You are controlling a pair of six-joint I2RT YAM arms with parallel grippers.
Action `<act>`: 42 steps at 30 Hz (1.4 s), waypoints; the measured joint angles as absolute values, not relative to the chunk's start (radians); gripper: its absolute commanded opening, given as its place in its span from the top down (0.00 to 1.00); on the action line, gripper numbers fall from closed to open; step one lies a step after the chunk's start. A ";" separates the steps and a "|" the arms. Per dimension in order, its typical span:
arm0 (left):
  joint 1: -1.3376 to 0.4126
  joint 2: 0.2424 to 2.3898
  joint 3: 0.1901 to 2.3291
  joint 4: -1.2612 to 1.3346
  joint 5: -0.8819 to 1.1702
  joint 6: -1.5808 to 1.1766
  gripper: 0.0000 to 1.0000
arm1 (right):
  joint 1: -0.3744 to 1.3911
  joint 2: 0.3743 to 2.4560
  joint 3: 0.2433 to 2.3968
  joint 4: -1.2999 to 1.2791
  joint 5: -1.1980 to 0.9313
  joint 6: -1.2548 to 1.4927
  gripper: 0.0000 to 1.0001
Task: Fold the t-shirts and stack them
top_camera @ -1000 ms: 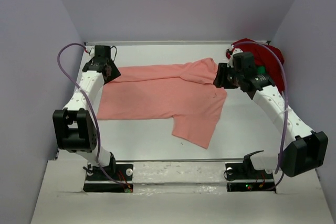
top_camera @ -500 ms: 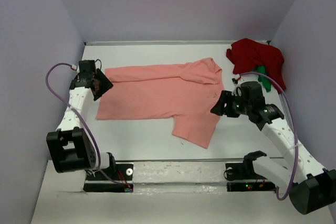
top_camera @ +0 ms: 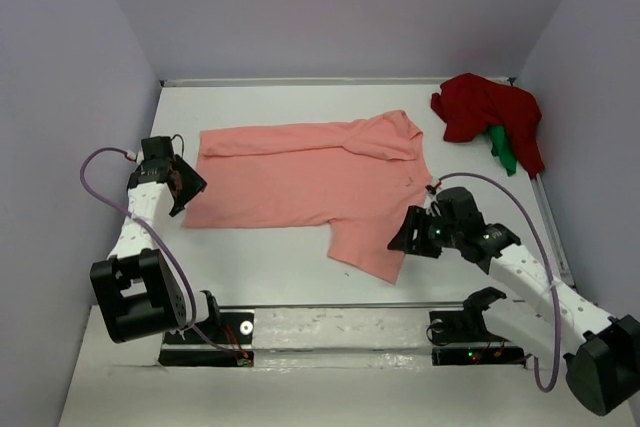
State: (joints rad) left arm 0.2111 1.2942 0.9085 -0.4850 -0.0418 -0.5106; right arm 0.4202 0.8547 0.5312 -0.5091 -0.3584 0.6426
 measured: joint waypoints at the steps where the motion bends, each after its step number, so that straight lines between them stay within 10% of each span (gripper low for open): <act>1: 0.211 1.294 0.902 -0.484 -0.047 -0.511 0.30 | 0.455 0.861 0.517 -0.500 -0.344 0.660 0.39; 11: 0.211 1.294 0.888 -0.465 -0.064 -0.511 0.30 | 0.887 1.129 0.504 -0.441 -0.046 0.867 0.39; 30: 0.211 1.294 0.874 -0.445 -0.110 -0.506 0.30 | 0.955 1.118 0.517 -0.520 0.250 1.024 0.40; 38: 0.211 1.295 0.874 -0.445 -0.124 -0.508 0.30 | 1.014 1.149 0.512 -0.472 0.250 1.085 0.53; 42: 0.211 1.309 0.874 -0.445 -0.126 -0.516 0.30 | 1.093 1.193 0.530 -0.450 0.256 1.136 0.76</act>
